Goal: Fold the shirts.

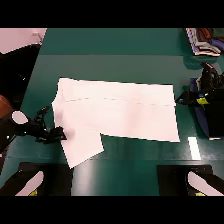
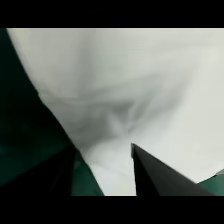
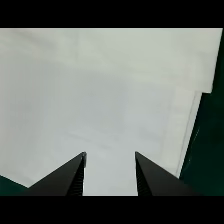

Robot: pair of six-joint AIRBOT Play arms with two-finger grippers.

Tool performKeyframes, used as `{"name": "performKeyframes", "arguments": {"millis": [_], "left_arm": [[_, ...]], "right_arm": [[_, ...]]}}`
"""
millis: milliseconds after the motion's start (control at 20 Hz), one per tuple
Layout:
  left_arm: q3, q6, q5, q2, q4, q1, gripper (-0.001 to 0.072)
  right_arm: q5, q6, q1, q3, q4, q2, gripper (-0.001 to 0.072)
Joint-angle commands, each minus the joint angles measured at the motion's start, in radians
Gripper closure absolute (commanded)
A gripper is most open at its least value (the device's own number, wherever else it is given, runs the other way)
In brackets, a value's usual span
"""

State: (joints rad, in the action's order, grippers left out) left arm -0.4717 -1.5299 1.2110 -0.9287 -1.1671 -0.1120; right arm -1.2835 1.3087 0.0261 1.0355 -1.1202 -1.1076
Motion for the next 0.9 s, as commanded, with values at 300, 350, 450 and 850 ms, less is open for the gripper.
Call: {"name": "performKeyframes", "arguments": {"millis": [300, 350, 450, 850], "left_arm": [[0.005, 0.021, 0.012, 0.001, 0.061, 0.002, 0.0682], [-0.014, 0.032, 0.028, 0.001, 0.061, 0.002, 0.0682], [-0.044, 0.042, 0.043, 0.018, 0.062, 0.002, 0.0682], [-0.082, 0.045, 0.031, 0.089, 0.069, 0.002, 0.0682]], "right_arm": [[-0.115, -0.004, 0.075, -0.004, -0.009, 0.001, 0.0347], [-0.136, -0.009, 0.114, -0.021, -0.009, 0.006, 0.0347], [-0.152, -0.008, 0.212, -0.116, -0.028, 0.035, 0.0347], [-0.105, -0.008, 0.425, -0.497, -0.046, -0.012, 0.0266]]}}
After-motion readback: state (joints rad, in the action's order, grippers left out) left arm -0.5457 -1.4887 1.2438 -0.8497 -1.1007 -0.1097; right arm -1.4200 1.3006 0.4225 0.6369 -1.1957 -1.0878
